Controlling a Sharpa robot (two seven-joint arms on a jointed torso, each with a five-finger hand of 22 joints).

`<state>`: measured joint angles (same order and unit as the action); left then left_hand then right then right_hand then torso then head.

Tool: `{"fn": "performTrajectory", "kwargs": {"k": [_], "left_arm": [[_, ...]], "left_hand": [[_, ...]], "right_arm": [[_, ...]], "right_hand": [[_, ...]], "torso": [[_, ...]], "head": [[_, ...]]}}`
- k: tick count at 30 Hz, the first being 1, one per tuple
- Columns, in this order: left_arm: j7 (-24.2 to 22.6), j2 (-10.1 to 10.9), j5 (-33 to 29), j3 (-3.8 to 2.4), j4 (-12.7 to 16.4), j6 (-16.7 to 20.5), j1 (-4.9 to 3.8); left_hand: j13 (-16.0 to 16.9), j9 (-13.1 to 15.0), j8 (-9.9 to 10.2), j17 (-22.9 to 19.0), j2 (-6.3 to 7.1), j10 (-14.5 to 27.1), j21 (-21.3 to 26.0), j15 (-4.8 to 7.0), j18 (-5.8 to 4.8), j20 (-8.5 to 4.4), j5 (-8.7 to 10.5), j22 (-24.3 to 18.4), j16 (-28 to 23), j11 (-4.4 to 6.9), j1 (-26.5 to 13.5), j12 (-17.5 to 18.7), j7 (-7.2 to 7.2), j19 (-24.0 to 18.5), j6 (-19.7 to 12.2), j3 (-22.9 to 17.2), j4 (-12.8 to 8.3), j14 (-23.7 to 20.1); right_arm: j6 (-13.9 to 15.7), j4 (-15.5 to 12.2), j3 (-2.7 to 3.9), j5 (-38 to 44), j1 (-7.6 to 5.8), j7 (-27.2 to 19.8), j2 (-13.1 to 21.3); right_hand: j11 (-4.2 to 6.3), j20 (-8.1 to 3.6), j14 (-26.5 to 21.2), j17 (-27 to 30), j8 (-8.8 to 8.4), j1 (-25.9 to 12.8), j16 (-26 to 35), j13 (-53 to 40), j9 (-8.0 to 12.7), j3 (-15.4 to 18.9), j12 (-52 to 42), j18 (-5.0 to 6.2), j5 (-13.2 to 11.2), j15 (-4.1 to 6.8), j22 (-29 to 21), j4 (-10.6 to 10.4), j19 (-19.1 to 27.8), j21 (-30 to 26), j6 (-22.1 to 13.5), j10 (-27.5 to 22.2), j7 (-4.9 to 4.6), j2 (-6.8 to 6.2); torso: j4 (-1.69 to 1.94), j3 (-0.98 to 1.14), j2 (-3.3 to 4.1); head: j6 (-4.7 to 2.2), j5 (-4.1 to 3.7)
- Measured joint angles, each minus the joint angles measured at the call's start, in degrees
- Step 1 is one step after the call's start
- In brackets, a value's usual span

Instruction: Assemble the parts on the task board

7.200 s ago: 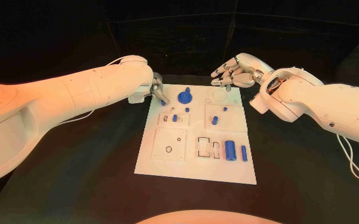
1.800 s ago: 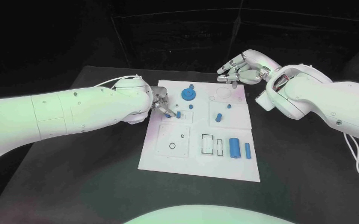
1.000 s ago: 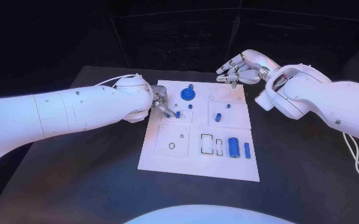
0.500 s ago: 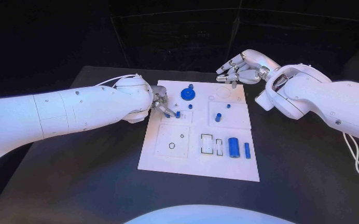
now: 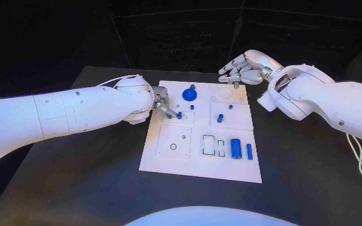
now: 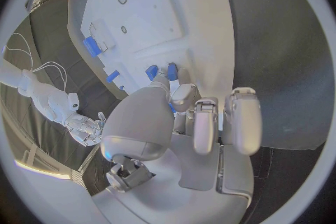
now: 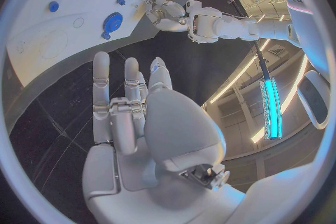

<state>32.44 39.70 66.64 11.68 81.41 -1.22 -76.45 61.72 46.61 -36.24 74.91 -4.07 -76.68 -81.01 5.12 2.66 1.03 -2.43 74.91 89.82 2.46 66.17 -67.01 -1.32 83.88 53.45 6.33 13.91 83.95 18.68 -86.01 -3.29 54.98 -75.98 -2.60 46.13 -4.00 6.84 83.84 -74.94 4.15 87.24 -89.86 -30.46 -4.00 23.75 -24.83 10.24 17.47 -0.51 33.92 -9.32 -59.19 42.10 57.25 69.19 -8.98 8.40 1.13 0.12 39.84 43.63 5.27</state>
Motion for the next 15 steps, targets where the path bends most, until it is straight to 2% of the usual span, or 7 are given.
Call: {"fn": "performTrajectory", "kwargs": {"k": [15], "left_arm": [[0.1,0.1,-0.2,0.01,0.0,0.1,0.02]], "left_hand": [[0.2,0.2,-0.4,0.0,-0.3,0.0,-0.2,0.41,0.0,0.0,0.0,0.0,0.0,0.01,-0.9,-0.2,0.0,0.0,0.0,1.5,1.2,0.0]], "right_arm": [[0.0,0.0,0.0,0.0,0.0,0.0,0.0]], "right_hand": [[0.0,0.0,0.0,0.0,0.0,0.0,0.0,0.0,0.0,0.0,0.0,0.0,0.0,0.0,0.0,0.0,0.0,0.0,0.0,0.0,0.0,0.0]], "torso": [[-0.03,0.0,0.0]], "head": [[-0.03,-0.07]]}}
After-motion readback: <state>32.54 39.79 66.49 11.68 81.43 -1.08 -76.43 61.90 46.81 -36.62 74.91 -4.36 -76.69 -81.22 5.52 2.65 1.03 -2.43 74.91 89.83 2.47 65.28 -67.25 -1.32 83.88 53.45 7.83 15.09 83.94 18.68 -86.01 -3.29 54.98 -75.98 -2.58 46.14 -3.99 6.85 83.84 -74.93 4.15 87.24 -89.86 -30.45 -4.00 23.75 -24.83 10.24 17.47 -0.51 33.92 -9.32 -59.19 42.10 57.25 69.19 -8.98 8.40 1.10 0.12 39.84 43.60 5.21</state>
